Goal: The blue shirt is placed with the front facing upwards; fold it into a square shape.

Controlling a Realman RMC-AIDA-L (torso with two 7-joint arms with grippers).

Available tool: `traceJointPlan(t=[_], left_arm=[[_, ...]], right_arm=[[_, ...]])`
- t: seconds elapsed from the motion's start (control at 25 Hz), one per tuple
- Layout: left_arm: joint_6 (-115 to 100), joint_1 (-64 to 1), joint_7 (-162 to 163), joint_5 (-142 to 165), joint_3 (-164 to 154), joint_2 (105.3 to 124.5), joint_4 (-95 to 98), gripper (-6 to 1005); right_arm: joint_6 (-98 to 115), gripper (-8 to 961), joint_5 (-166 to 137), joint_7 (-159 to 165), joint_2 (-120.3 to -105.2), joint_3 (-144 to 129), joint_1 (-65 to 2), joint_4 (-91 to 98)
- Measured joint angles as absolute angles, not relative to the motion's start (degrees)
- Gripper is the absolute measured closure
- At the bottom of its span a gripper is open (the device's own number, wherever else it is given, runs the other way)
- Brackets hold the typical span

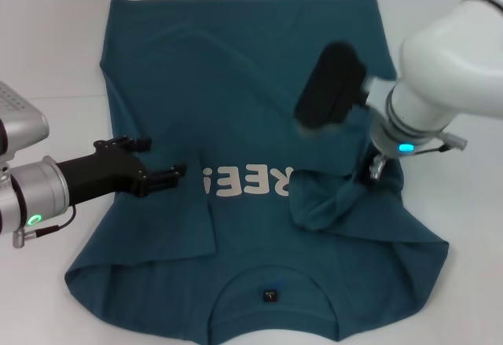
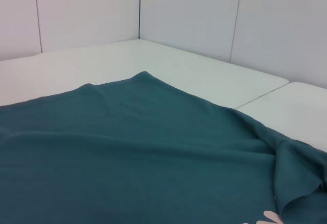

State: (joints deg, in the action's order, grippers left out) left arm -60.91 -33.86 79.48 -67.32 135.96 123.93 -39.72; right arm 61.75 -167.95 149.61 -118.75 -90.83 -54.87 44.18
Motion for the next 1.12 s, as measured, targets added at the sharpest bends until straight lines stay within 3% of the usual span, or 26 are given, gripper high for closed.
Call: traceJointPlan(t=[0.56, 1.0, 1.12], left_arm=[[-60.82, -33.81, 79.45, -67.32, 135.77, 123.93, -39.8, 160], [-61.09, -33.35, 79.45, -68.1, 135.74, 124.23, -39.86, 161], [-61.32, -33.12, 79.46, -68.57, 135.58, 124.19, -40.19, 161]], right_arm=[[79.95, 793, -167.66, 156.31, -119.53, -71.86, -46.63, 67.2], [92.65, 373, -151.65, 155.64, -118.91, -54.41, -35.36, 76.21], [94.82, 366, -151.28, 154.79, -118.81, -53.25, -32.11, 77.24]])
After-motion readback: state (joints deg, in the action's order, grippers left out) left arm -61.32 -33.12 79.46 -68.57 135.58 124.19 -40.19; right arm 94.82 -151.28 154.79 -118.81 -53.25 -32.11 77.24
